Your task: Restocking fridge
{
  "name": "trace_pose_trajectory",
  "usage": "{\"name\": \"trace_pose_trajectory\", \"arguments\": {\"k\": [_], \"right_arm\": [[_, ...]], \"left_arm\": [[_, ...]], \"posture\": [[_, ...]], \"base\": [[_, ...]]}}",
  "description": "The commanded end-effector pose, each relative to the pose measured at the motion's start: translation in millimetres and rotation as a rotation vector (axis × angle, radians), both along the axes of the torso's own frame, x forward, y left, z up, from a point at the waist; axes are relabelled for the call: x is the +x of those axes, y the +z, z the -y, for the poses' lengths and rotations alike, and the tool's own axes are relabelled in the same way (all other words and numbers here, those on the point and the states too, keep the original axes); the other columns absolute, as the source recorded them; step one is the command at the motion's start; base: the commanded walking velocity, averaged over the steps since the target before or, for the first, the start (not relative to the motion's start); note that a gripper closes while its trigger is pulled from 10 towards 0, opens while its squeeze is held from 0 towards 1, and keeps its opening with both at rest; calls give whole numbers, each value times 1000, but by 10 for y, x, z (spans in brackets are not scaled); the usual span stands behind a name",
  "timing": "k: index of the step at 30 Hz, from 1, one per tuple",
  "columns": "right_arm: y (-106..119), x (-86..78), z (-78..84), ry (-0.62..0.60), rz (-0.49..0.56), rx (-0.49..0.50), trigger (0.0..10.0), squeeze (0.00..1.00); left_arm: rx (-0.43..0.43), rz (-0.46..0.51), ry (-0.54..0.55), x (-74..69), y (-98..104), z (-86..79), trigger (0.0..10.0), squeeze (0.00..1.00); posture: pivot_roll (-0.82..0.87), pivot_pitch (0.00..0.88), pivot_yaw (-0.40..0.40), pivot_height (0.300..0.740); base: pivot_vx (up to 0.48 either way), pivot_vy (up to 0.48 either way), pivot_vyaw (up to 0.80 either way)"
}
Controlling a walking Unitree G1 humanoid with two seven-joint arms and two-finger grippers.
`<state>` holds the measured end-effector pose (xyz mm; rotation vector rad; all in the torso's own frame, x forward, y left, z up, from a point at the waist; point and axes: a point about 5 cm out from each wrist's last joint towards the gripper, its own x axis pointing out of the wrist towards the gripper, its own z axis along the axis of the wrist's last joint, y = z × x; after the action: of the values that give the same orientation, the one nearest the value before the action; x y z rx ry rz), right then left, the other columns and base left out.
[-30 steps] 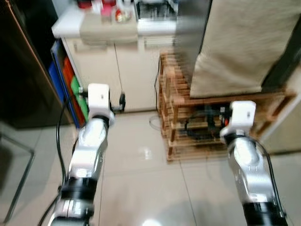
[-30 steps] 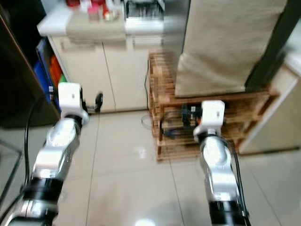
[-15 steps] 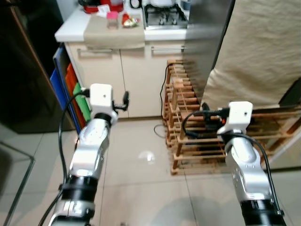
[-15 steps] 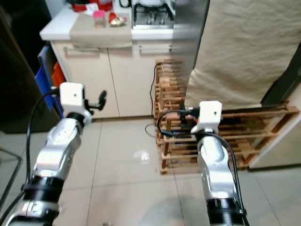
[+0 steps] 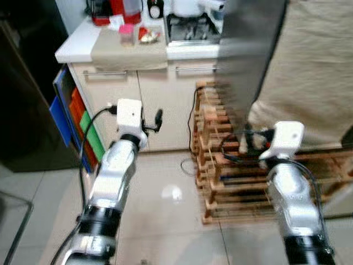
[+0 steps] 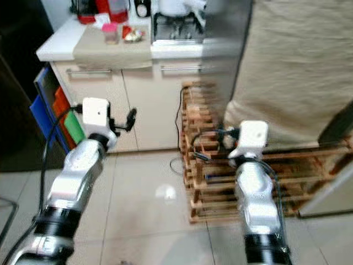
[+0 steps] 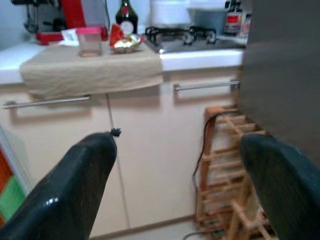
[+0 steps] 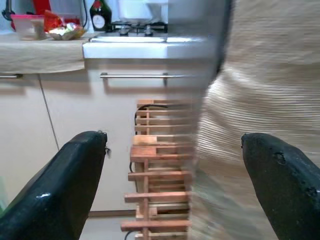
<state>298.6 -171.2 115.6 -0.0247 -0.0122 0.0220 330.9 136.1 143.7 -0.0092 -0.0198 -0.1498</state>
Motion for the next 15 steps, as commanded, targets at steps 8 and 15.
{"name": "trace_pose_trajectory", "arguments": {"k": [8, 15], "right_arm": [[72, -13, 145, -54, 20, -23, 10000, 345], [101, -33, 120, -84, 43, -11, 10000, 353]], "left_arm": [[-47, 19, -119, 15, 44, 159, 10000, 0], [-72, -14, -148, 21, -21, 157, 10000, 0]], "posture": [[-75, 0, 49, 740], [-61, 0, 86, 740]], "base": [[0, 240, -745], [0, 472, -745]]}}
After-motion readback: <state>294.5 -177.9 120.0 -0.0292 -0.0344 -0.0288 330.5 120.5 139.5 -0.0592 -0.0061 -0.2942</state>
